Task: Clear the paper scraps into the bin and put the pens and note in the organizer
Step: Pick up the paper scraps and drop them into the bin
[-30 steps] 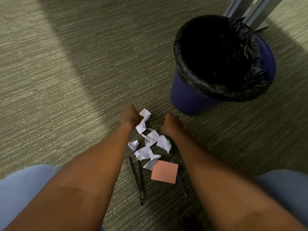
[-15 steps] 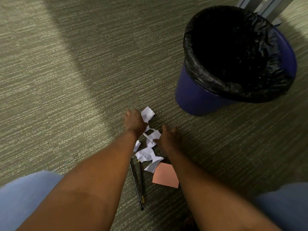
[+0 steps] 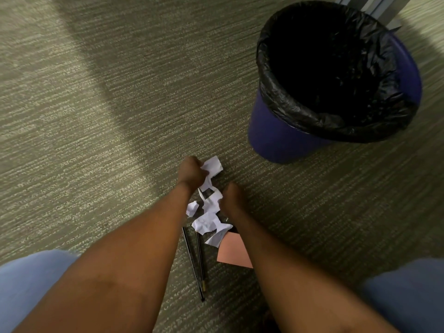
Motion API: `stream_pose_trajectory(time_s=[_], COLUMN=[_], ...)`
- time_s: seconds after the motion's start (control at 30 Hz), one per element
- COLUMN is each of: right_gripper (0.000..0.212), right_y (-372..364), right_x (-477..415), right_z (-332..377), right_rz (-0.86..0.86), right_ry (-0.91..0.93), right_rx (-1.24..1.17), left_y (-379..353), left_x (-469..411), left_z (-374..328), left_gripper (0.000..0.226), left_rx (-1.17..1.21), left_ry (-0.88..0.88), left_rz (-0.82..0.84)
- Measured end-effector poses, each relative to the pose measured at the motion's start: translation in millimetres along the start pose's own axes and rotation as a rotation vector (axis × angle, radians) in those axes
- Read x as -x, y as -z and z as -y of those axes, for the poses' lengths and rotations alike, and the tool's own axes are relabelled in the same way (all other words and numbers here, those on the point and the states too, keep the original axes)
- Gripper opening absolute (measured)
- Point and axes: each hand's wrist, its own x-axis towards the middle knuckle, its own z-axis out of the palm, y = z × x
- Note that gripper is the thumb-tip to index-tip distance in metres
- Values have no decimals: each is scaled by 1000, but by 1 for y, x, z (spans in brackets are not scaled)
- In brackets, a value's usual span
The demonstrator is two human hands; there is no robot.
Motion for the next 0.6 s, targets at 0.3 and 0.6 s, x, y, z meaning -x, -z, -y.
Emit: stream_pose_trajectory(time_s=[0.3, 0.6], right_gripper=[37, 29], right_y=[65, 136], right_x=[2, 31], right_z=[53, 100], right_rz=[-160, -240], right_ry=[66, 182], right_rx=[-269, -383], left_y=[52, 110], left_x=[-8, -1], left_z=[-42, -104], left_gripper=[34, 21], left_rx=[381, 603], left_ry=[123, 20], left_rz=[-205, -487])
